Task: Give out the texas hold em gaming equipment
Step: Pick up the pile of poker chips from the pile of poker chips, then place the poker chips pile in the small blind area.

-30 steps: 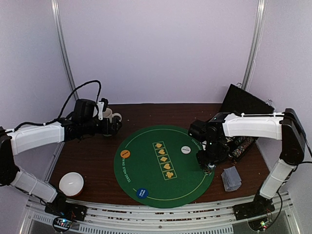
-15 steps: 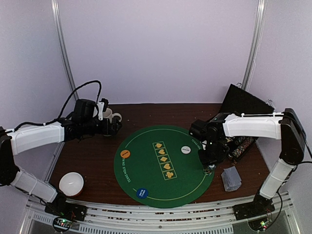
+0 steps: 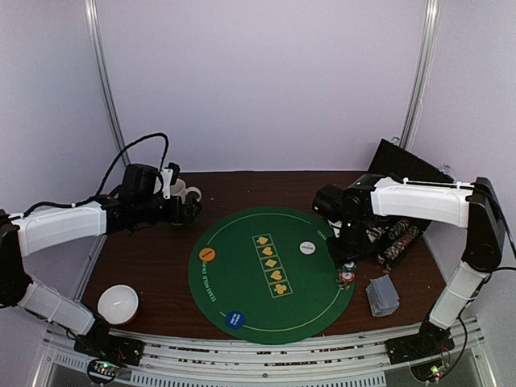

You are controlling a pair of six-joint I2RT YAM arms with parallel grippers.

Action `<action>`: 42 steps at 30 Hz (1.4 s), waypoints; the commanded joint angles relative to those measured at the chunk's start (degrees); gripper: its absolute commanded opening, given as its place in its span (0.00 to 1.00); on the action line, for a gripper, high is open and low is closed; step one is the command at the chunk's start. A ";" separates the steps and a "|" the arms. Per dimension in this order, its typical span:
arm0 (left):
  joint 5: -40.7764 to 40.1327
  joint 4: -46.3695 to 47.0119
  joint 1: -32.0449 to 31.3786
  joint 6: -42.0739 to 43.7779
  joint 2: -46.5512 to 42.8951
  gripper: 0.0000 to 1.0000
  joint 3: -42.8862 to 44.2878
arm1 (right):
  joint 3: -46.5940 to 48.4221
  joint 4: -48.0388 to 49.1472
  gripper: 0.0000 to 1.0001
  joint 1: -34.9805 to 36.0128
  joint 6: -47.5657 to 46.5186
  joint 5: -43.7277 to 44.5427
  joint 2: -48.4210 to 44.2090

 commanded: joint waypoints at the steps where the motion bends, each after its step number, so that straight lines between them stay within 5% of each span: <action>1: 0.10 1.28 -0.11 1.29 0.23 0.98 1.11 | 3.61 -5.40 0.00 -0.50 -0.88 1.62 -0.29; 14: -0.74 -1.01 -0.16 5.13 -1.85 0.98 3.87 | 14.91 -10.83 0.00 0.85 -1.49 -0.13 1.64; 30: -0.69 -4.07 4.48 7.68 -8.16 0.98 3.89 | 33.03 -5.35 0.00 24.09 -1.23 -9.13 23.02; 42: -1.00 -5.01 5.56 8.22 -13.29 0.98 0.85 | 36.35 -6.82 0.00 29.82 0.06 -8.07 31.75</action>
